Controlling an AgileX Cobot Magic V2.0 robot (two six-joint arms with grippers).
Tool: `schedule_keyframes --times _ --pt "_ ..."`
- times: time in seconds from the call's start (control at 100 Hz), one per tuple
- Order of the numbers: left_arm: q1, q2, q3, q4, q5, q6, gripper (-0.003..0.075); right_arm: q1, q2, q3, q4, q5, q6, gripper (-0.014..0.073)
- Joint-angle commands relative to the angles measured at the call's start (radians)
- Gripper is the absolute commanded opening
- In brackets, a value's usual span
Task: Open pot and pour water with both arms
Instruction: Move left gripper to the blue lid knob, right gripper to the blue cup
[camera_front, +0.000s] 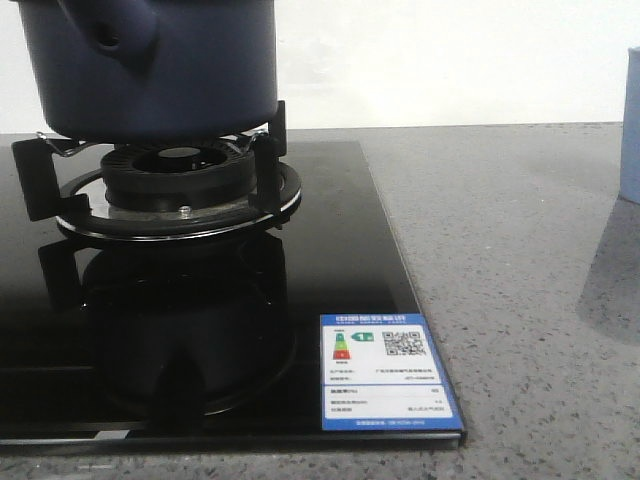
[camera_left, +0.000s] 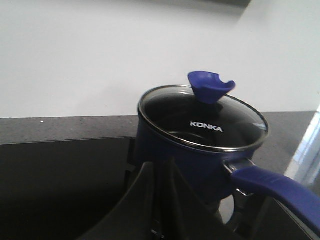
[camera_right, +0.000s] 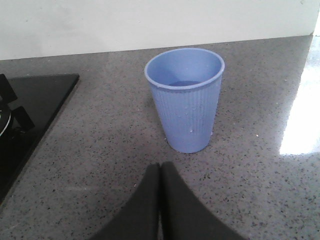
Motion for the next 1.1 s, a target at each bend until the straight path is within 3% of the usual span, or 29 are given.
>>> schedule_keyframes --times 0.0,0.2,0.27,0.39,0.46,0.56,0.9,1.09 --pt "-0.060 0.038 -0.037 -0.013 -0.102 0.021 -0.0015 0.001 0.017 -0.037 -0.013 -0.072 -0.007 -0.0050" --pt "-0.145 0.095 -0.037 -0.013 -0.207 0.021 0.0013 0.001 0.017 -0.037 -0.006 -0.070 -0.007 -0.0003" --pt "-0.161 0.123 -0.037 -0.013 -0.239 0.021 0.0090 0.001 0.017 -0.037 0.013 -0.070 -0.007 0.0104" --pt "-0.181 0.170 -0.037 -0.013 -0.286 0.021 0.0275 0.001 0.017 -0.037 0.023 -0.070 -0.007 0.0401" --pt "-0.188 0.198 -0.037 -0.013 -0.321 0.021 0.0387 0.001 0.017 -0.037 0.025 -0.070 -0.007 0.0491" --pt "-0.202 0.238 -0.037 -0.013 -0.365 0.021 0.0457 0.001 0.017 -0.037 0.033 -0.070 -0.007 0.0493" --pt "-0.286 0.440 -0.086 0.013 -0.538 0.021 0.0454 0.001 0.017 -0.037 0.046 -0.070 -0.007 0.0493" --pt "-0.288 0.600 -0.188 0.031 -0.556 0.021 0.0455 0.001 0.017 -0.037 0.046 -0.070 -0.007 0.0493"
